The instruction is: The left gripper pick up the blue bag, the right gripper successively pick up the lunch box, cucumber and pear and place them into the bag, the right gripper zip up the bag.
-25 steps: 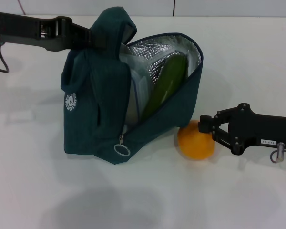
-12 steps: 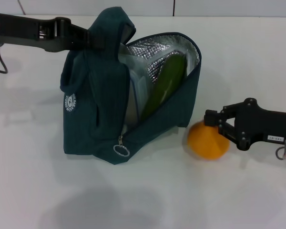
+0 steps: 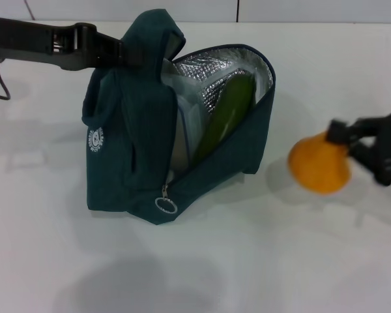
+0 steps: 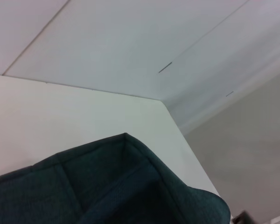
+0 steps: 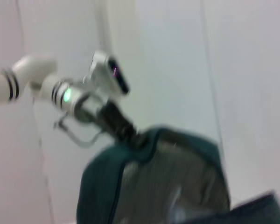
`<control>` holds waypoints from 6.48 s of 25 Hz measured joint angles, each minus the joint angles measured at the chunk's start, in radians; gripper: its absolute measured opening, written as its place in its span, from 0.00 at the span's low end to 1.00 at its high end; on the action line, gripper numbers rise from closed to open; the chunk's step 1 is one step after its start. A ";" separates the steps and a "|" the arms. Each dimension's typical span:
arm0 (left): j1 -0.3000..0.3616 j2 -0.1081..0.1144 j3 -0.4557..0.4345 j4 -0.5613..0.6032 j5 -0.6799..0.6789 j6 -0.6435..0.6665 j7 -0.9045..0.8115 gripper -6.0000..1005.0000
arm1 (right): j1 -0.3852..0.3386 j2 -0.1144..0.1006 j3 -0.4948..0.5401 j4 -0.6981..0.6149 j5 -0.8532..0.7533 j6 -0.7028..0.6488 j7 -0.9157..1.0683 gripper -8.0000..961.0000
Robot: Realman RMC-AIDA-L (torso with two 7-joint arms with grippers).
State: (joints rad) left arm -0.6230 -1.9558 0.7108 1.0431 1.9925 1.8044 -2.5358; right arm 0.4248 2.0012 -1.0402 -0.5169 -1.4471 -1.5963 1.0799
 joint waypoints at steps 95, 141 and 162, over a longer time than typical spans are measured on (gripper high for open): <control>-0.017 -0.024 0.009 -0.002 0.000 0.003 0.012 0.06 | 0.160 0.012 -0.317 0.241 0.407 0.219 0.792 0.43; -0.065 -0.098 0.174 -0.333 -0.101 -0.152 0.172 0.06 | -0.029 -0.091 -0.143 0.076 0.393 -0.079 0.575 0.10; -0.040 -0.085 0.168 -0.335 -0.091 -0.152 0.183 0.06 | -0.200 -0.068 -0.139 0.056 0.226 -0.294 0.028 0.82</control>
State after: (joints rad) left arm -0.6628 -2.0404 0.8789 0.7076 1.9017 1.6524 -2.3533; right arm 0.2244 1.9332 -1.1788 -0.4606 -1.2215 -1.8905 1.1080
